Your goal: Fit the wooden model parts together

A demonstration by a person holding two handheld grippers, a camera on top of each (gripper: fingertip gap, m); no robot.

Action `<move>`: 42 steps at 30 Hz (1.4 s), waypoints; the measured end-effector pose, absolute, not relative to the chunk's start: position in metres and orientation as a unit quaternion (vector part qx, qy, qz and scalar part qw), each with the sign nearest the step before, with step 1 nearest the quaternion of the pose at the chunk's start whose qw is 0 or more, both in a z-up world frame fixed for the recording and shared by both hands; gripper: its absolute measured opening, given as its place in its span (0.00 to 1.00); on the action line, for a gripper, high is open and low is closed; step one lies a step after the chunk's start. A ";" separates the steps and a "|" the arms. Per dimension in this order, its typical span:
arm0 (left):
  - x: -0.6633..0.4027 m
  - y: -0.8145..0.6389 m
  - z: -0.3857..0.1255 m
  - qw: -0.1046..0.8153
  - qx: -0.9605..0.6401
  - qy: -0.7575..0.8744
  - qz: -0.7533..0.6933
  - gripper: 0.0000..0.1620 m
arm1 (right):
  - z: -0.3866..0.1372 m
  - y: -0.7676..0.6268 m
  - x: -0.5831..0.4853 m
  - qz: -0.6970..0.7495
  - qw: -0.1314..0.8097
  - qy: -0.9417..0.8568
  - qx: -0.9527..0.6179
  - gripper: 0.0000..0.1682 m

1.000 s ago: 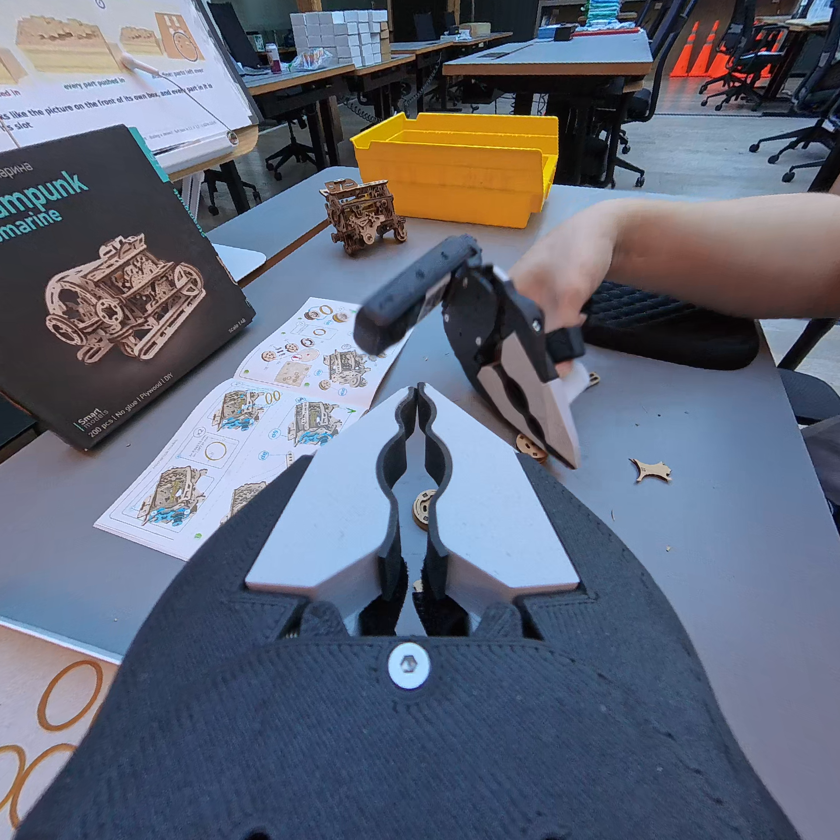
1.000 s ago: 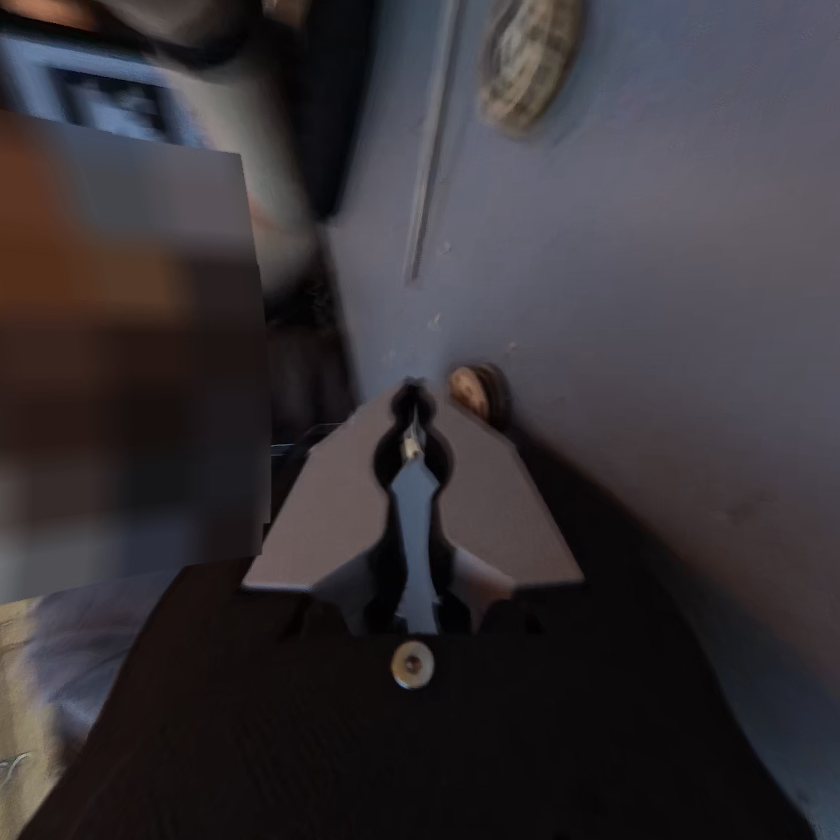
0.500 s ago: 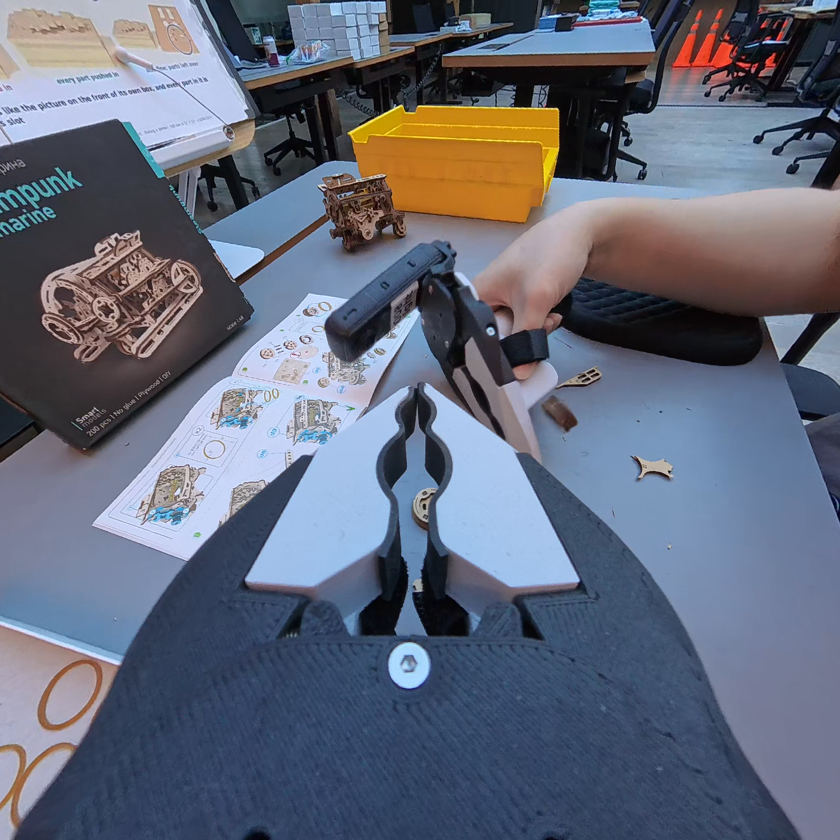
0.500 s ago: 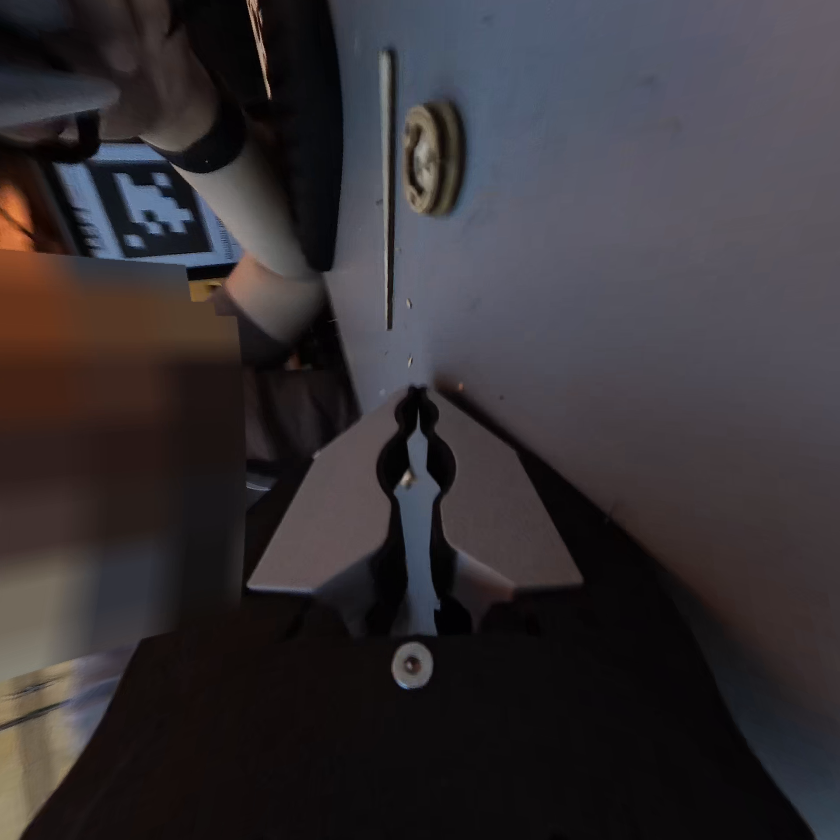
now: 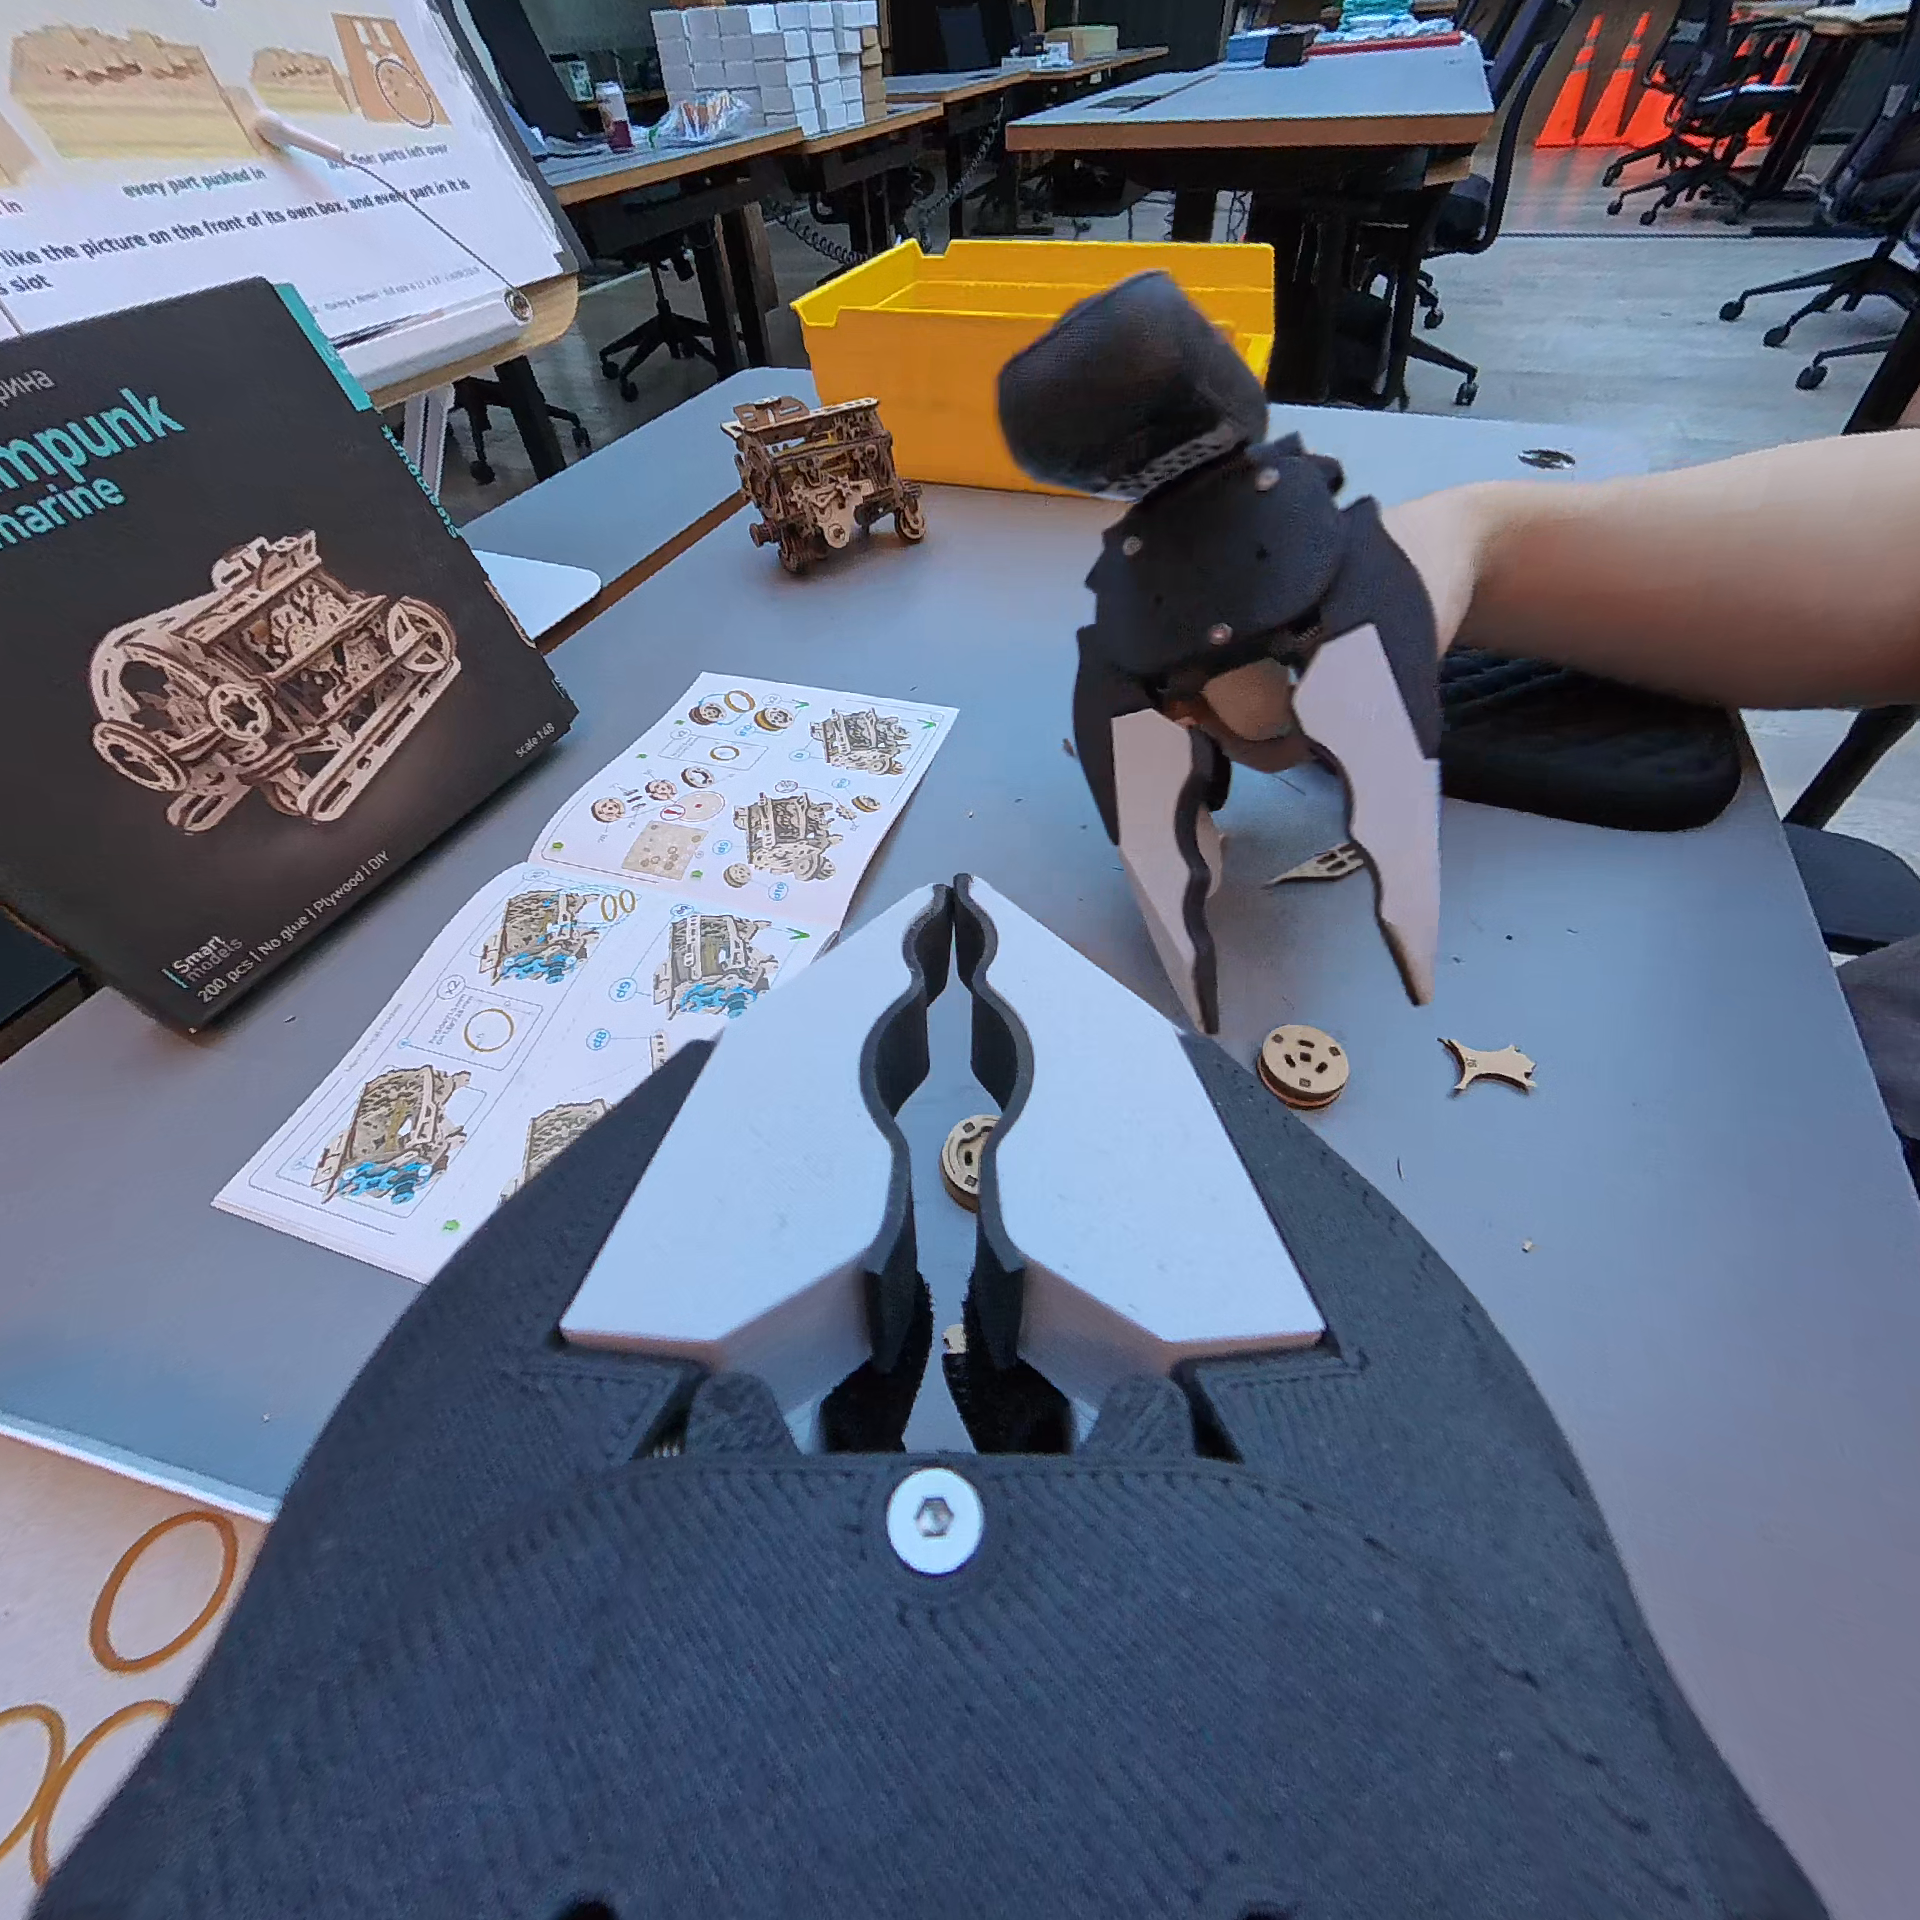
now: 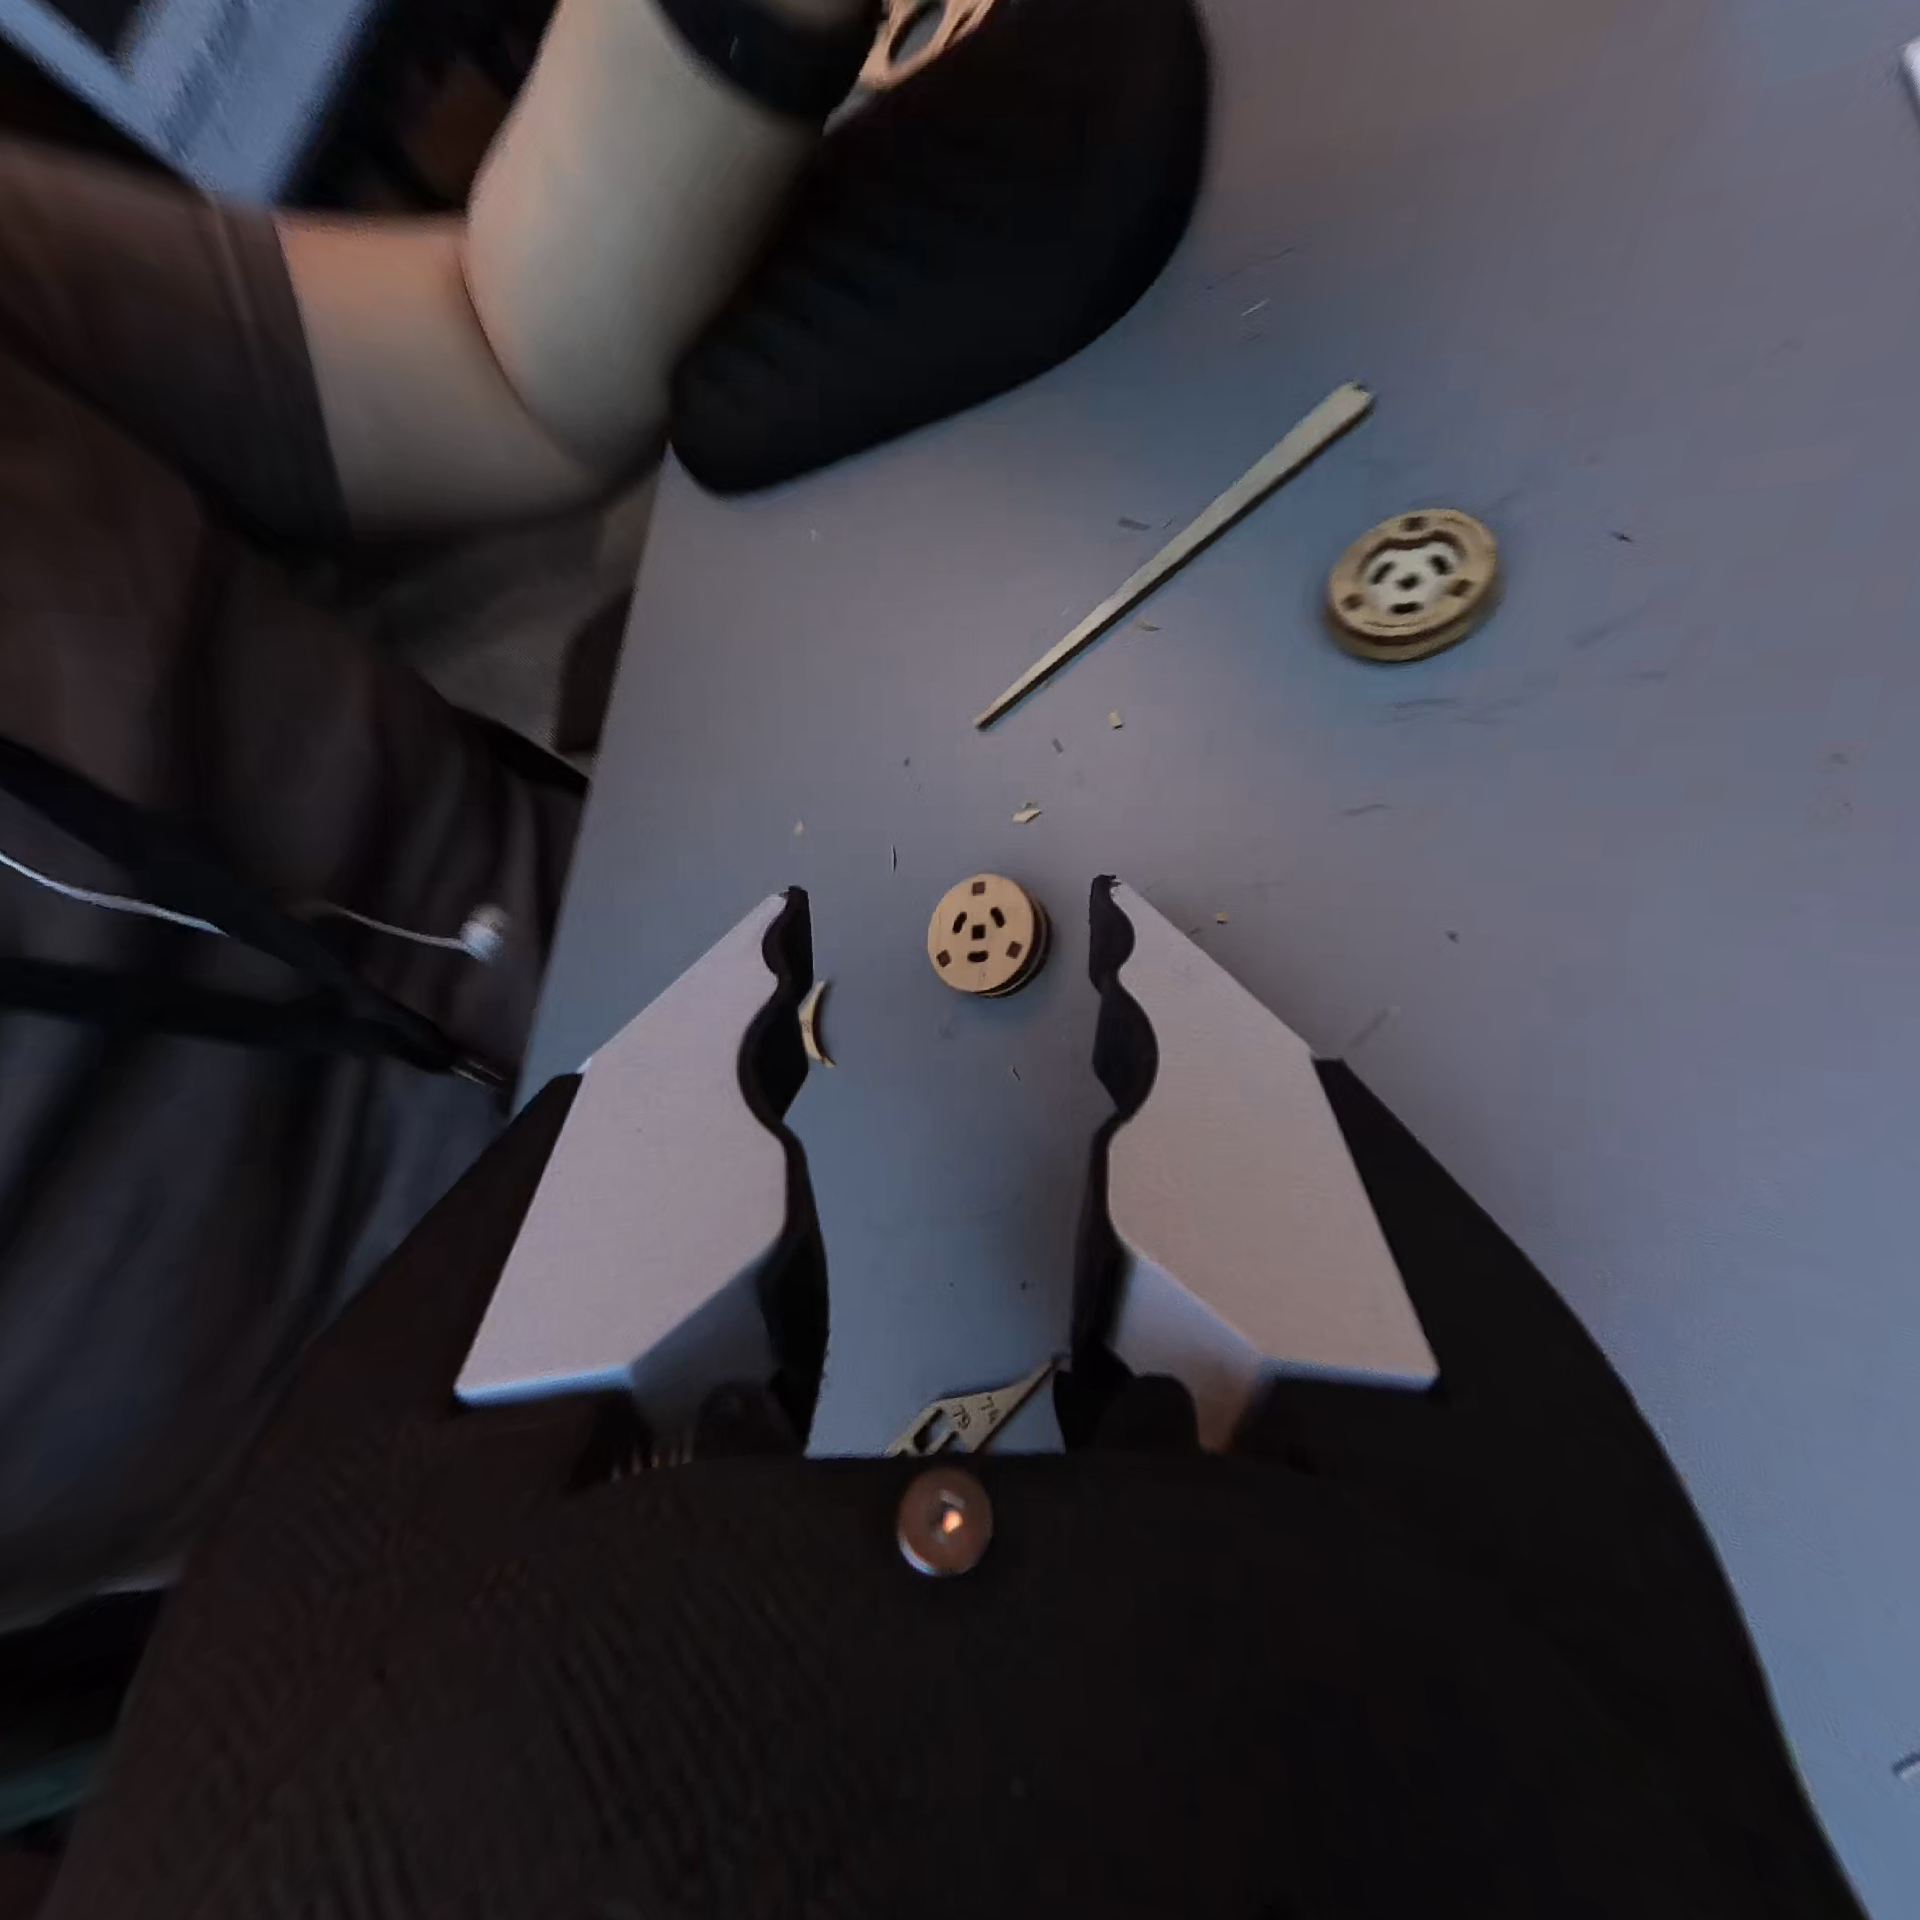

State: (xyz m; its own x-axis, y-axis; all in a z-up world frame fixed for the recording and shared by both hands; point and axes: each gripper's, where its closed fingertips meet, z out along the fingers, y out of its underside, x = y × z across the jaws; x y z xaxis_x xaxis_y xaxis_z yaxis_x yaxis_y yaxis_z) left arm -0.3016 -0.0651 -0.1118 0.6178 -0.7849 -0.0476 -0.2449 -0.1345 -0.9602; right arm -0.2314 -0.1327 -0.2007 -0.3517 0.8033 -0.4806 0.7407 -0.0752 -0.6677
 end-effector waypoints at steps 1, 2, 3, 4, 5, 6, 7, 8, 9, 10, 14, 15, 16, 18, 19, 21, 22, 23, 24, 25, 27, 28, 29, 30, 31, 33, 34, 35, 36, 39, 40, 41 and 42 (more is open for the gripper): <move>-0.301 -0.065 -0.113 0.547 -0.713 0.364 -0.244 0.00 | -0.205 -0.137 -0.230 0.452 0.048 -0.696 -0.556 0.32; -0.300 -0.065 -0.114 0.545 -0.714 0.366 -0.242 0.00 | -0.208 -0.141 -0.230 0.445 0.055 -0.704 -0.551 0.31; -0.300 -0.065 -0.116 0.544 -0.715 0.368 -0.240 0.00 | -0.214 -0.140 -0.229 0.431 0.062 -0.712 -0.551 0.25; -0.300 -0.065 -0.116 0.543 -0.716 0.368 -0.239 0.00 | -0.220 -0.135 -0.229 0.410 0.077 -0.720 -0.554 0.12; -0.300 -0.065 -0.116 0.543 -0.716 0.368 -0.240 0.00 | -0.220 -0.136 -0.228 0.410 0.082 -0.728 -0.543 0.07; -0.299 -0.065 -0.116 0.544 -0.715 0.366 -0.242 0.00 | -0.220 -0.137 -0.226 0.409 0.083 -0.733 -0.537 0.06; -0.299 -0.065 -0.115 0.544 -0.714 0.364 -0.247 0.00 | -0.220 -0.138 -0.224 0.402 0.084 -0.740 -0.533 0.06; -0.298 -0.066 -0.114 0.545 -0.713 0.361 -0.254 0.00 | -0.219 -0.139 -0.222 0.395 0.092 -0.748 -0.525 0.06; -0.298 -0.066 -0.113 0.545 -0.712 0.356 -0.261 0.00 | -0.218 -0.138 -0.220 0.383 0.111 -0.756 -0.519 0.06; -0.297 -0.066 -0.113 0.543 -0.713 0.354 -0.268 0.00 | -0.216 -0.136 -0.220 0.376 0.127 -0.758 -0.517 0.12; -0.294 -0.065 -0.122 0.528 -0.724 0.358 -0.264 0.00 | -0.212 -0.145 -0.219 0.395 0.129 -0.748 -0.518 0.29; -0.291 -0.066 -0.123 0.525 -0.724 0.361 -0.263 0.00 | -0.220 -0.142 -0.218 0.365 0.141 -0.759 -0.520 0.25; -0.288 -0.066 -0.124 0.523 -0.724 0.364 -0.264 0.00 | -0.228 -0.140 -0.215 0.334 0.149 -0.776 -0.514 0.22; -0.282 -0.069 -0.124 0.521 -0.723 0.367 -0.267 0.03 | -0.224 -0.136 -0.217 0.305 0.187 -0.791 -0.496 0.15; -0.278 -0.070 -0.123 0.518 -0.724 0.364 -0.275 0.05 | -0.221 -0.131 -0.217 0.285 0.207 -0.796 -0.491 0.15; -0.265 -0.076 -0.119 0.505 -0.720 0.351 -0.322 0.13 | -0.193 -0.123 -0.225 0.272 0.305 -0.791 -0.456 0.15; -0.256 -0.081 -0.117 0.492 -0.716 0.344 -0.357 0.19 | -0.174 -0.119 -0.228 0.262 0.367 -0.783 -0.428 0.15; -0.246 -0.087 -0.116 0.474 -0.713 0.337 -0.392 0.22 | -0.154 -0.115 -0.229 0.248 0.429 -0.772 -0.398 0.15; -0.237 -0.092 -0.115 0.455 -0.710 0.332 -0.422 0.25 | -0.136 -0.111 -0.229 0.228 0.488 -0.756 -0.372 0.15; -0.229 -0.096 -0.114 0.439 -0.706 0.327 -0.448 0.26 | -0.122 -0.107 -0.228 0.207 0.535 -0.741 -0.350 0.15; -0.217 -0.103 -0.113 0.419 -0.701 0.319 -0.481 0.25 | -0.112 -0.102 -0.225 0.173 0.580 -0.726 -0.328 0.15; -0.214 -0.103 -0.113 0.418 -0.701 0.316 -0.484 0.21 | -0.113 -0.102 -0.224 0.162 0.585 -0.727 -0.323 0.15; -0.212 -0.103 -0.113 0.422 -0.699 0.315 -0.485 0.15 | -0.114 -0.103 -0.225 0.153 0.588 -0.729 -0.316 0.15; -0.211 -0.103 -0.112 0.427 -0.695 0.315 -0.485 0.07 | -0.115 -0.103 -0.226 0.142 0.591 -0.729 -0.314 0.15; -0.211 -0.102 -0.111 0.435 -0.693 0.315 -0.482 0.06 | -0.114 -0.102 -0.227 0.129 0.600 -0.726 -0.309 0.15; -0.214 -0.101 -0.109 0.446 -0.688 0.327 -0.469 0.05 | -0.111 -0.101 -0.228 0.124 0.614 -0.719 -0.301 0.15; -0.216 -0.101 -0.106 0.461 -0.684 0.336 -0.454 0.05 | -0.108 -0.100 -0.229 0.133 0.624 -0.708 -0.302 0.17; -0.218 -0.100 -0.101 0.490 -0.672 0.350 -0.430 0.05 | -0.107 -0.100 -0.228 0.148 0.626 -0.702 -0.306 0.24; -0.221 -0.101 -0.093 0.525 -0.655 0.370 -0.398 0.05 | -0.106 -0.099 -0.227 0.174 0.619 -0.697 -0.317 0.27; -0.227 -0.111 -0.079 0.608 -0.598 0.451 -0.264 0.05 | -0.089 -0.101 -0.220 0.310 0.584 -0.657 -0.362 0.35; -0.227 -0.114 -0.079 0.622 -0.581 0.479 -0.217 0.05 | -0.081 -0.105 -0.218 0.357 0.572 -0.643 -0.362 0.33; -0.227 -0.117 -0.080 0.631 -0.565 0.503 -0.174 0.05 | -0.073 -0.110 -0.215 0.393 0.564 -0.632 -0.358 0.31; -0.226 -0.120 -0.083 0.636 -0.551 0.522 -0.139 0.05 | -0.068 -0.113 -0.214 0.409 0.565 -0.624 -0.353 0.27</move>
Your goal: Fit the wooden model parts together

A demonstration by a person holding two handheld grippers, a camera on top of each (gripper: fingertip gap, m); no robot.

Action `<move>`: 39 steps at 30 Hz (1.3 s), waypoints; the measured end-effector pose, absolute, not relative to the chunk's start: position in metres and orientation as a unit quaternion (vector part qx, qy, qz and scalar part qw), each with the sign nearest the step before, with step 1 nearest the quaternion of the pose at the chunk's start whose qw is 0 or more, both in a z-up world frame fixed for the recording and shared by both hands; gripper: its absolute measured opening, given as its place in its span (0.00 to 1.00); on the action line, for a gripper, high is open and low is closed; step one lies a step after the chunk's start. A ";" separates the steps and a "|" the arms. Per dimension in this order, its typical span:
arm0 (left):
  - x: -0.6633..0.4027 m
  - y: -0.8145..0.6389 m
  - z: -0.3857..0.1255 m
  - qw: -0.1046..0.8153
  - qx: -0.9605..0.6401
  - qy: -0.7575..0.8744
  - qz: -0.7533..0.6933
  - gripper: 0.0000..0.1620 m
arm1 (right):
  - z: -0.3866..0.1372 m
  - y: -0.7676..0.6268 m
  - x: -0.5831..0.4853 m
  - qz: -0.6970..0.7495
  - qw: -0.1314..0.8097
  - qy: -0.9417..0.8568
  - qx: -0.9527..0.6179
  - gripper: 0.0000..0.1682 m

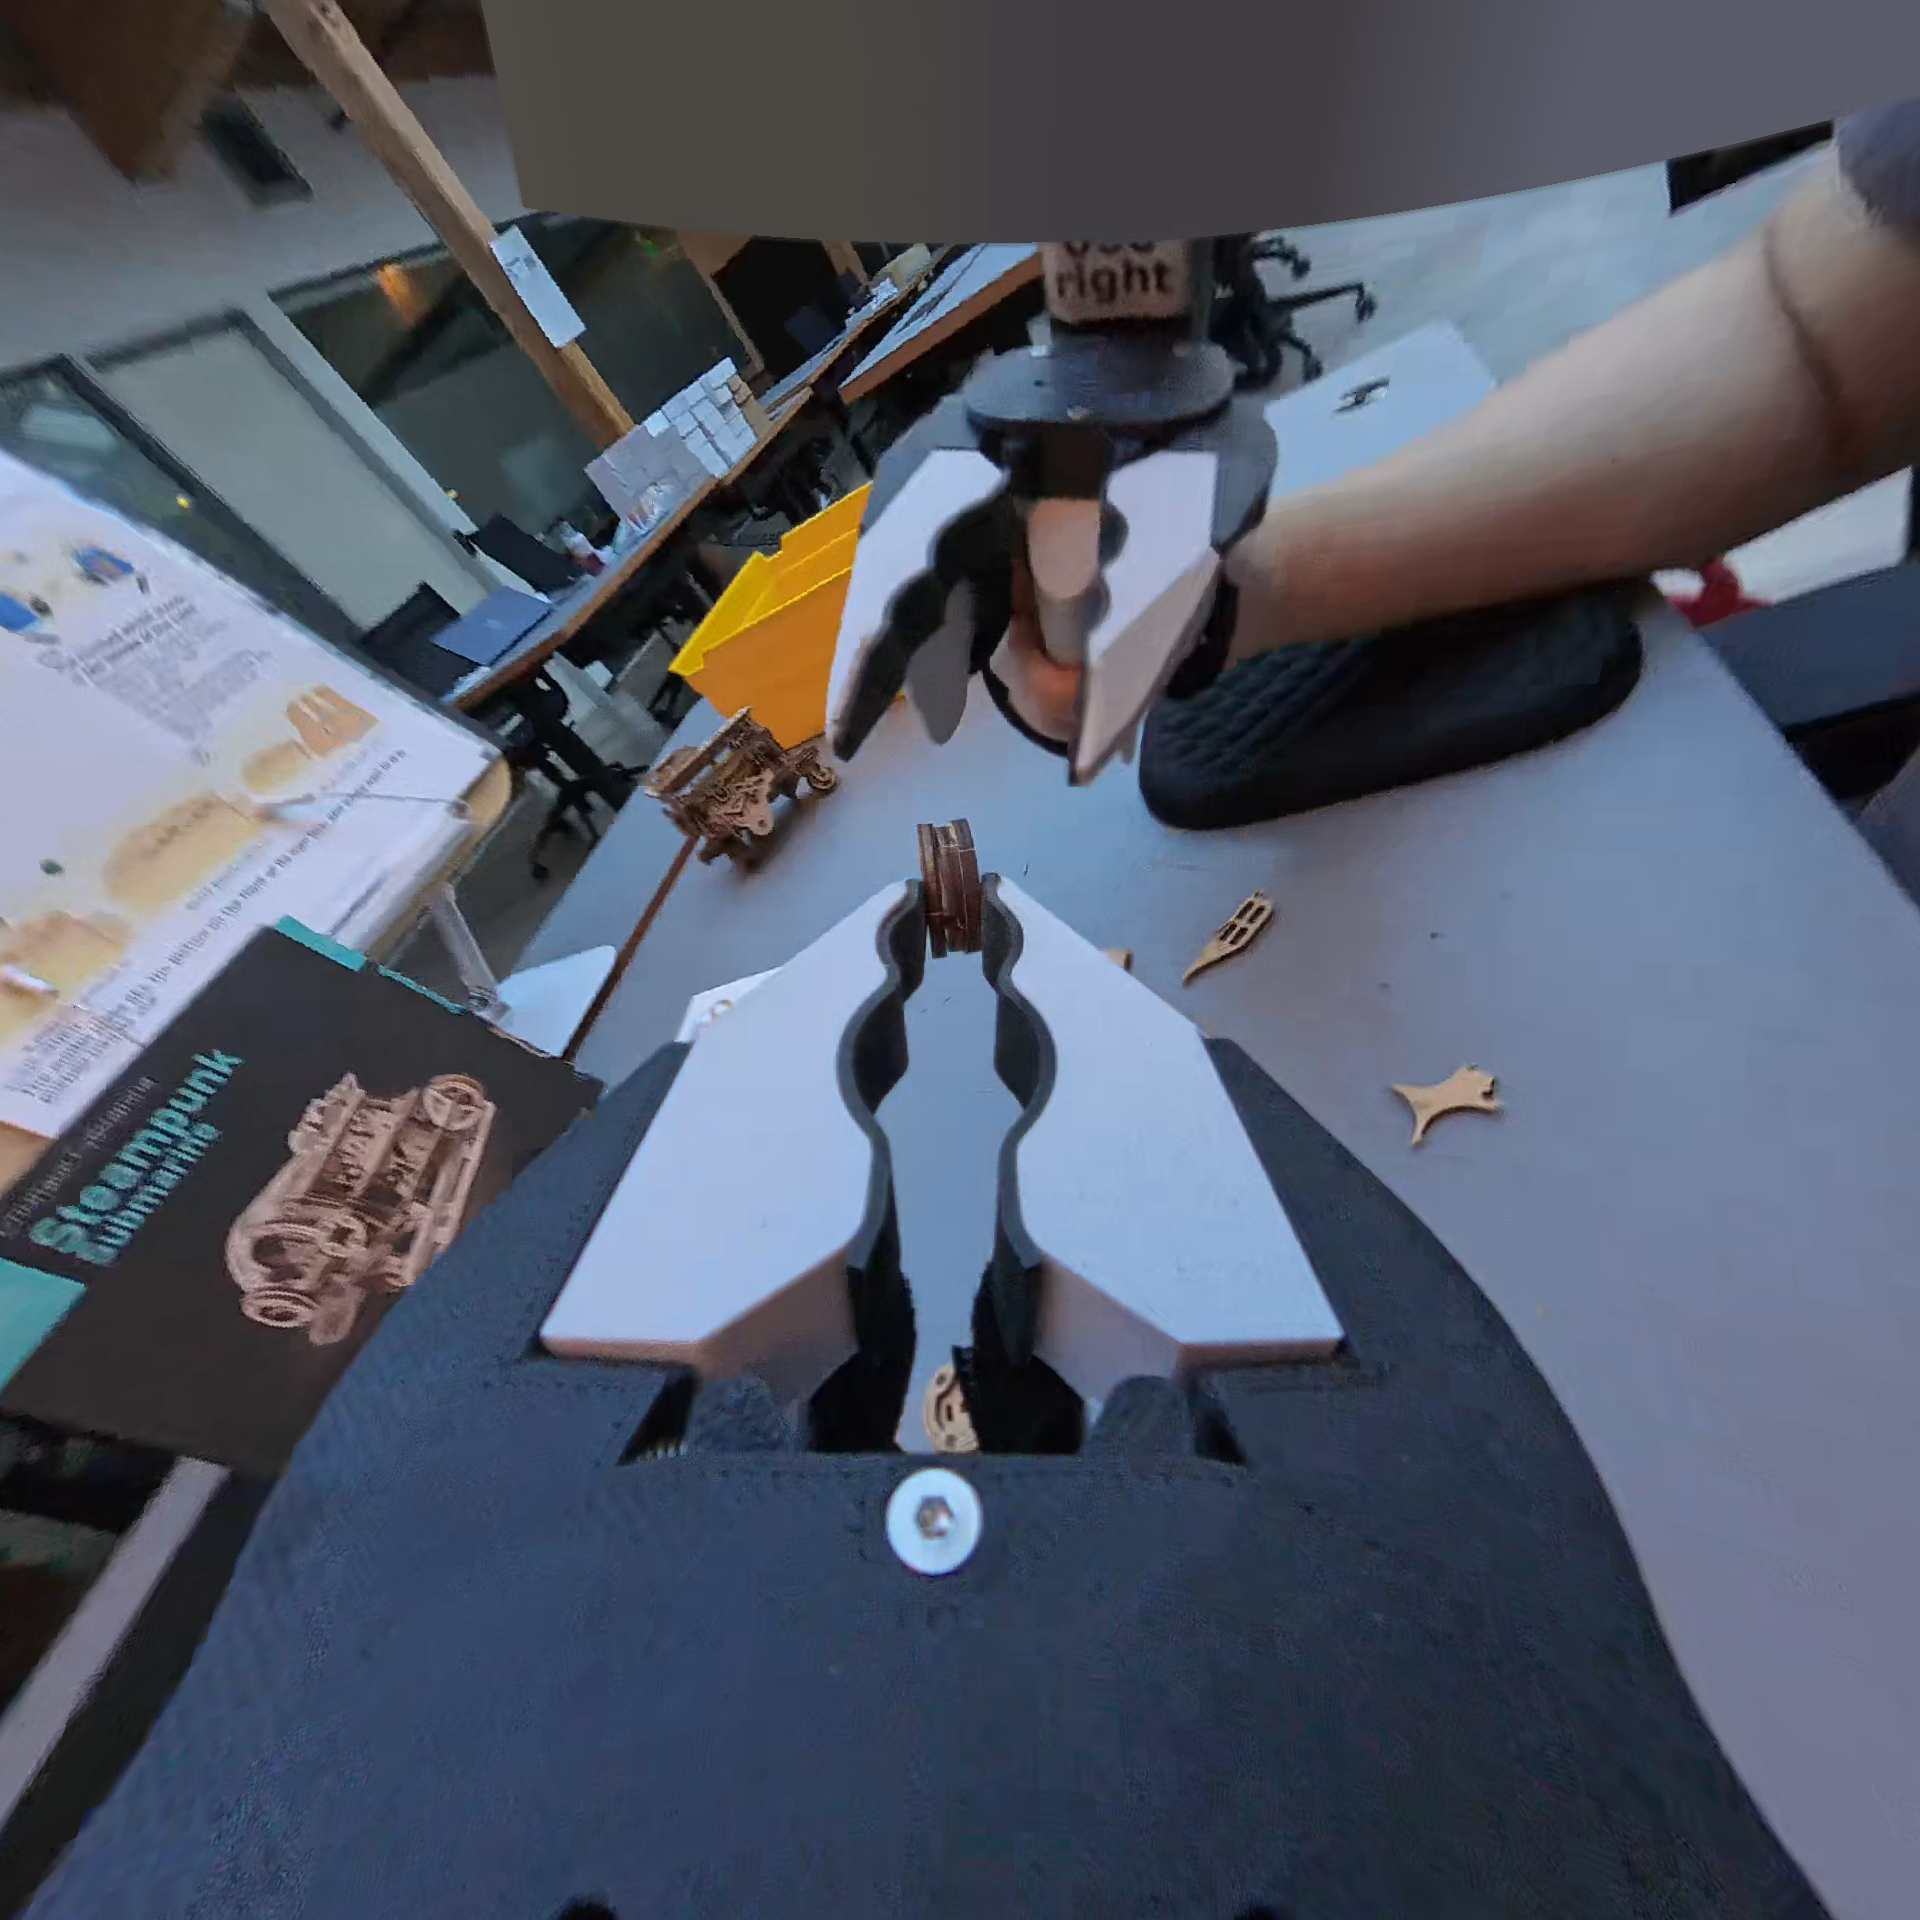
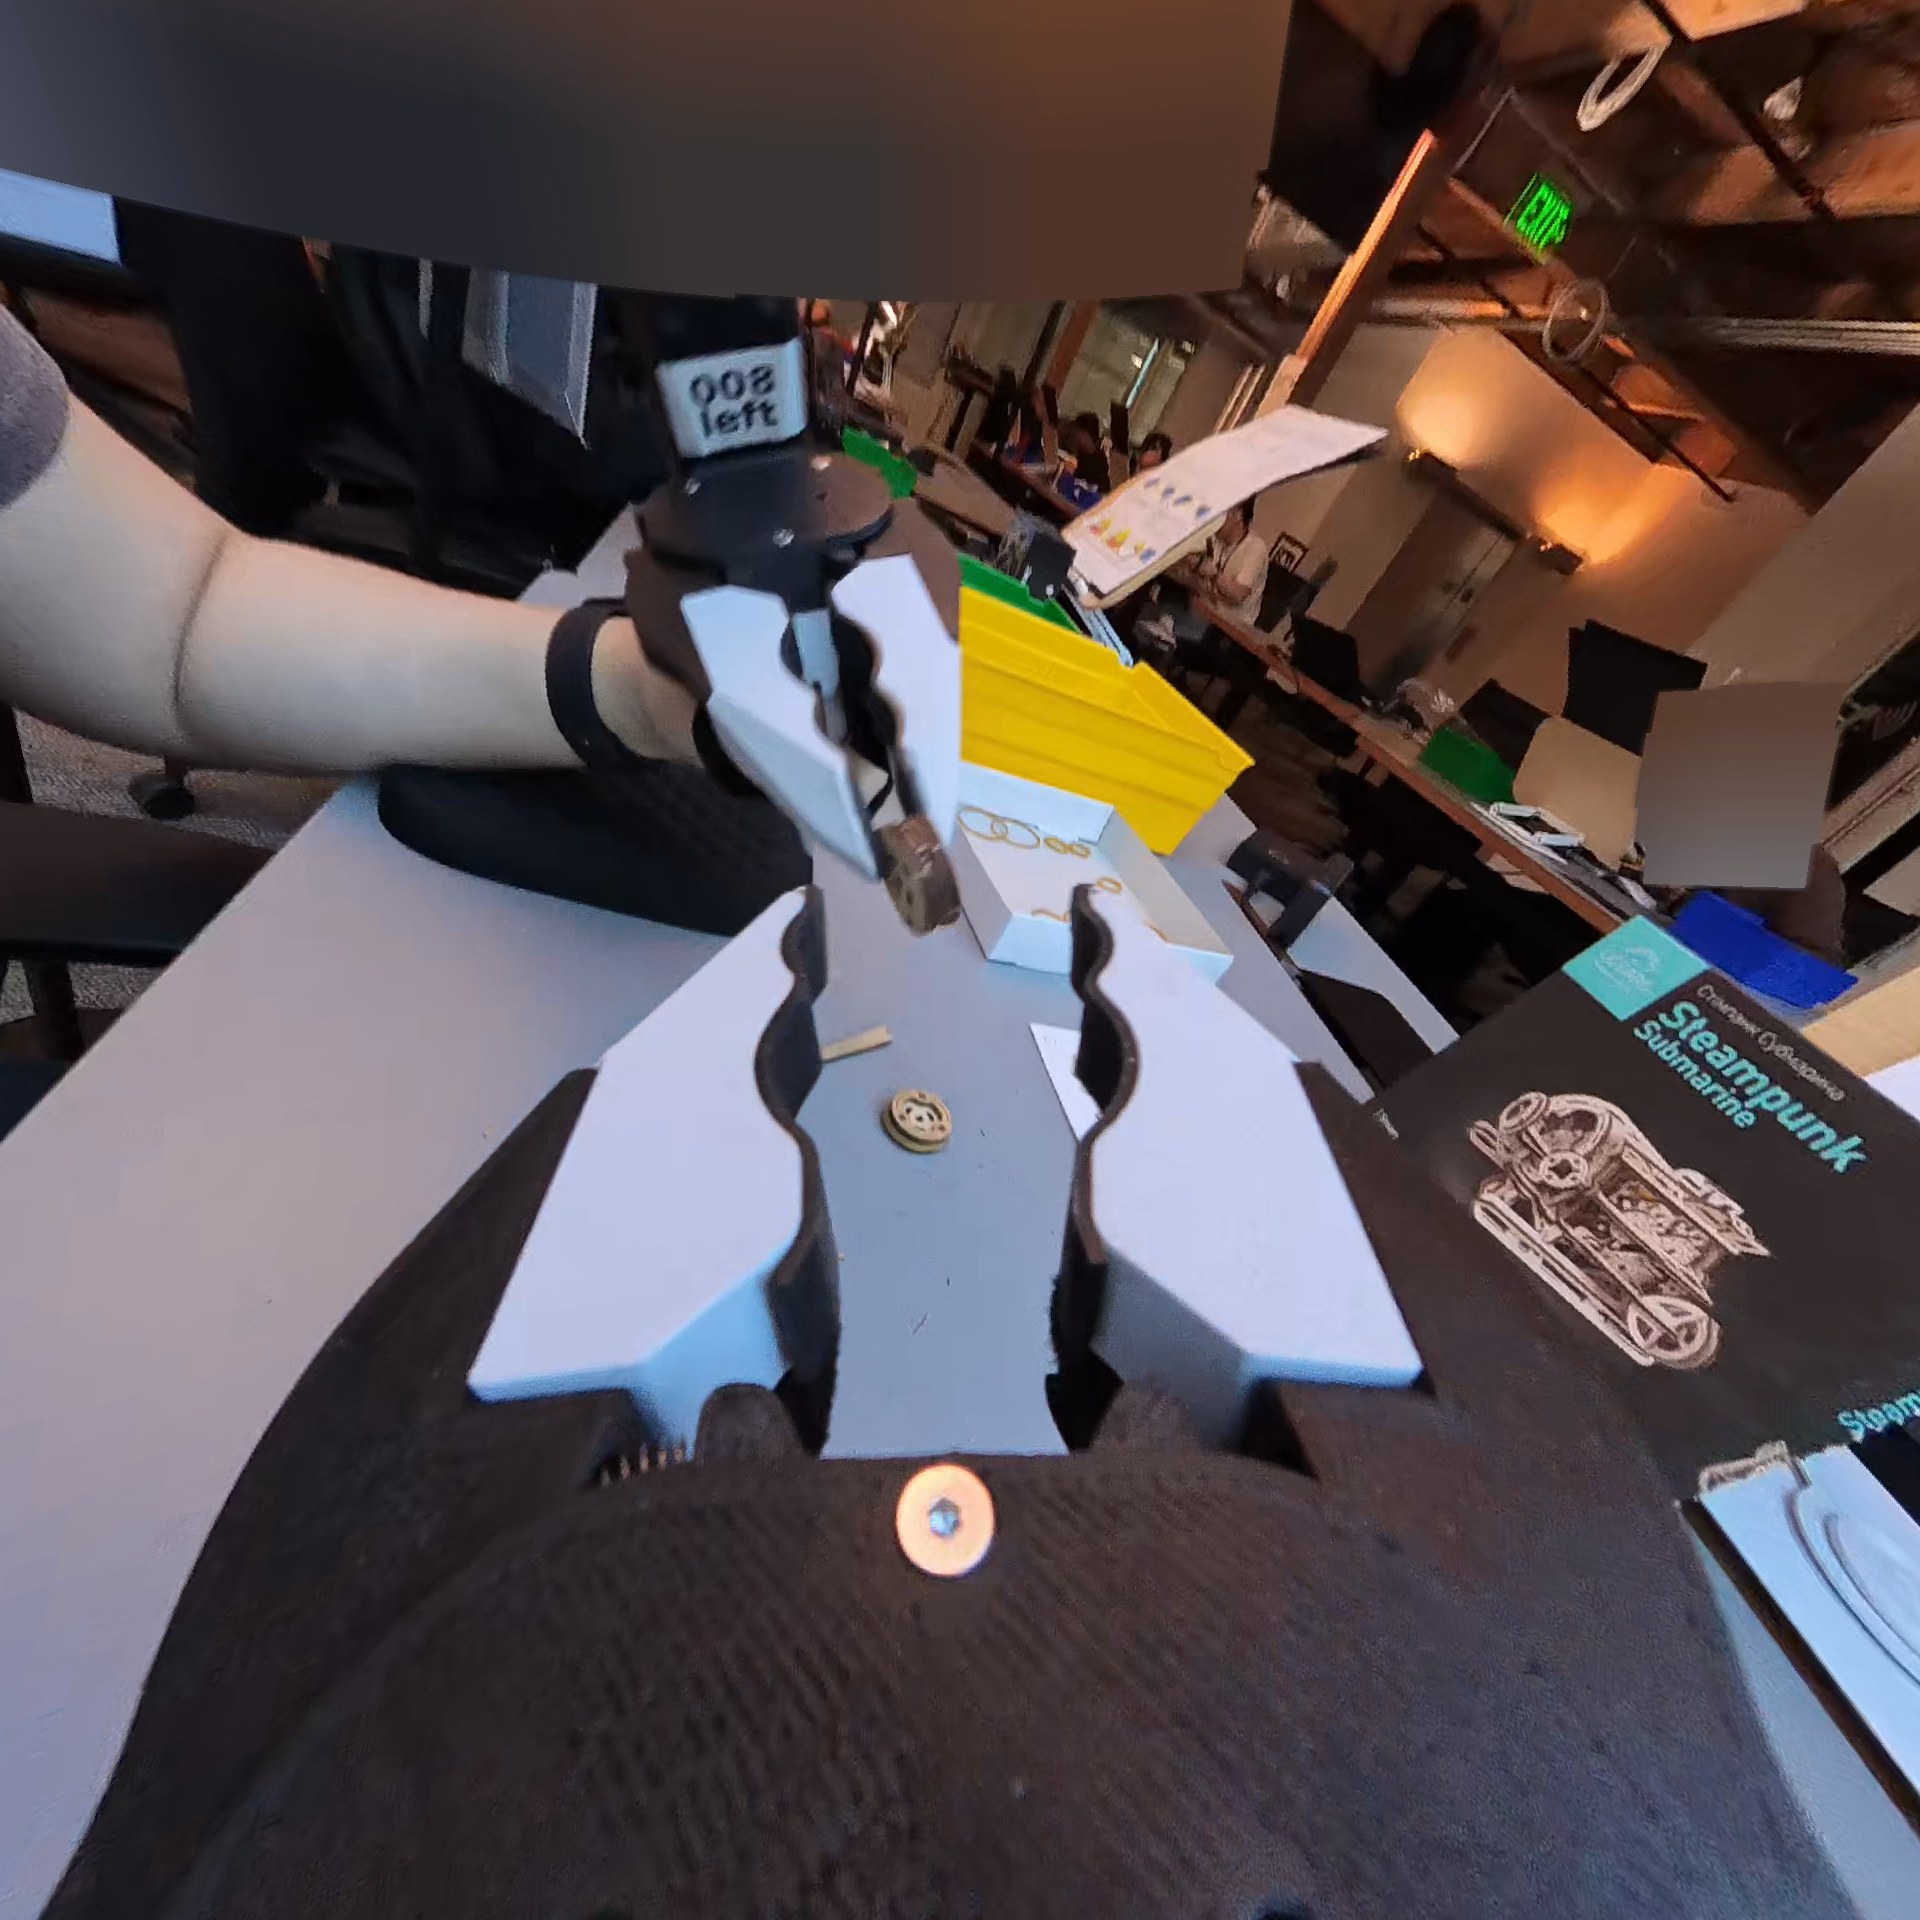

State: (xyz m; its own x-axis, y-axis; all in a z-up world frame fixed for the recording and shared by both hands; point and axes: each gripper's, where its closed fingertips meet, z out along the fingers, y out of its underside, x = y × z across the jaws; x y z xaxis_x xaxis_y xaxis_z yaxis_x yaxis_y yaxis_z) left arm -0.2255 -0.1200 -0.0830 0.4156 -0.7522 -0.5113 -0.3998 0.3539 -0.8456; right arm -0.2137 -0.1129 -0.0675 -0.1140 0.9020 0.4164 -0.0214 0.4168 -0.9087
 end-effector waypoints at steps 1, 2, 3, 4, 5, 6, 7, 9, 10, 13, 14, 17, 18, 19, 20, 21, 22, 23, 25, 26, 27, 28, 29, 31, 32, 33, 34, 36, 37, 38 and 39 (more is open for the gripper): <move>-0.223 -0.123 -0.086 0.638 -0.538 0.540 -0.115 0.05 | -0.067 -0.115 -0.213 0.406 0.565 -0.629 -0.347 0.22; -0.220 -0.125 -0.089 0.637 -0.529 0.552 -0.100 0.05 | -0.071 -0.117 -0.214 0.393 0.565 -0.639 -0.343 0.19; -0.218 -0.126 -0.092 0.632 -0.526 0.561 -0.095 0.05 | -0.078 -0.119 -0.216 0.374 0.558 -0.657 -0.342 0.20; -0.214 -0.129 -0.095 0.625 -0.524 0.570 -0.100 0.05 | -0.088 -0.121 -0.219 0.354 0.546 -0.677 -0.344 0.20; -0.211 -0.131 -0.099 0.617 -0.524 0.577 -0.105 0.05 | -0.097 -0.122 -0.221 0.339 0.535 -0.693 -0.346 0.20; -0.211 -0.131 -0.101 0.613 -0.525 0.582 -0.101 0.05 | -0.104 -0.123 -0.223 0.326 0.526 -0.704 -0.348 0.19; -0.210 -0.132 -0.104 0.609 -0.523 0.589 -0.095 0.05 | -0.110 -0.123 -0.224 0.311 0.521 -0.714 -0.348 0.14; -0.208 -0.134 -0.109 0.601 -0.521 0.598 -0.094 0.05 | -0.118 -0.122 -0.225 0.284 0.521 -0.728 -0.342 0.05; -0.208 -0.134 -0.110 0.598 -0.523 0.600 -0.094 0.05 | -0.120 -0.122 -0.224 0.277 0.521 -0.733 -0.339 0.05; -0.210 -0.130 -0.109 0.614 -0.520 0.587 -0.088 0.04 | -0.117 -0.119 -0.223 0.277 0.529 -0.726 -0.341 0.04; -0.212 -0.128 -0.109 0.622 -0.518 0.583 -0.078 0.05 | -0.115 -0.118 -0.223 0.281 0.534 -0.720 -0.341 0.04; -0.215 -0.125 -0.107 0.637 -0.509 0.576 -0.058 0.05 | -0.107 -0.118 -0.222 0.310 0.542 -0.703 -0.340 0.04; -0.214 -0.125 -0.107 0.638 -0.509 0.575 -0.059 0.05 | -0.105 -0.121 -0.222 0.327 0.540 -0.699 -0.337 0.04; -0.213 -0.125 -0.108 0.637 -0.511 0.574 -0.061 0.06 | -0.103 -0.123 -0.222 0.340 0.539 -0.694 -0.334 0.04; -0.212 -0.125 -0.109 0.635 -0.512 0.575 -0.063 0.07 | -0.102 -0.123 -0.222 0.346 0.541 -0.690 -0.333 0.04; -0.211 -0.125 -0.108 0.636 -0.511 0.574 -0.061 0.06 | -0.102 -0.123 -0.222 0.346 0.541 -0.691 -0.331 0.04; -0.212 -0.125 -0.107 0.639 -0.508 0.575 -0.053 0.04 | -0.104 -0.123 -0.222 0.346 0.539 -0.693 -0.330 0.04; -0.212 -0.124 -0.108 0.639 -0.507 0.577 -0.045 0.04 | -0.104 -0.122 -0.222 0.348 0.538 -0.692 -0.332 0.04; -0.213 -0.121 -0.113 0.626 -0.516 0.584 -0.026 0.00 | -0.114 -0.114 -0.225 0.335 0.524 -0.695 -0.360 0.04; -0.214 -0.118 -0.115 0.624 -0.522 0.582 -0.012 0.00 | -0.121 -0.109 -0.226 0.318 0.515 -0.702 -0.375 0.05; -0.216 -0.114 -0.118 0.616 -0.530 0.583 0.004 0.00 | -0.127 -0.104 -0.229 0.295 0.513 -0.707 -0.386 0.11; -0.216 -0.112 -0.123 0.605 -0.536 0.588 0.019 0.00 | -0.131 -0.102 -0.232 0.274 0.512 -0.714 -0.391 0.15; -0.216 -0.110 -0.127 0.598 -0.539 0.592 0.031 0.00 | -0.137 -0.103 -0.234 0.255 0.507 -0.722 -0.395 0.09; -0.213 -0.110 -0.134 0.588 -0.540 0.601 0.035 0.00 | -0.145 -0.096 -0.237 0.205 0.504 -0.731 -0.411 0.05; -0.211 -0.111 -0.136 0.587 -0.540 0.602 0.030 0.00 | -0.149 -0.096 -0.238 0.198 0.498 -0.736 -0.413 0.05; -0.211 -0.109 -0.137 0.587 -0.545 0.598 0.027 0.00 | -0.151 -0.096 -0.238 0.200 0.495 -0.737 -0.415 0.05; -0.213 -0.107 -0.137 0.587 -0.553 0.591 0.025 0.00 | -0.152 -0.096 -0.237 0.203 0.493 -0.736 -0.416 0.05; -0.221 -0.100 -0.136 0.589 -0.574 0.569 0.016 0.01 | -0.146 -0.093 -0.235 0.209 0.511 -0.728 -0.408 0.05; -0.225 -0.098 -0.132 0.593 -0.584 0.554 0.003 0.07 | -0.139 -0.092 -0.234 0.217 0.523 -0.719 -0.402 0.05; -0.226 -0.097 -0.129 0.596 -0.593 0.541 -0.023 0.11 | -0.132 -0.094 -0.232 0.239 0.530 -0.709 -0.400 0.05; -0.225 -0.099 -0.126 0.595 -0.603 0.529 -0.059 0.16 | -0.122 -0.099 -0.231 0.277 0.533 -0.694 -0.397 0.05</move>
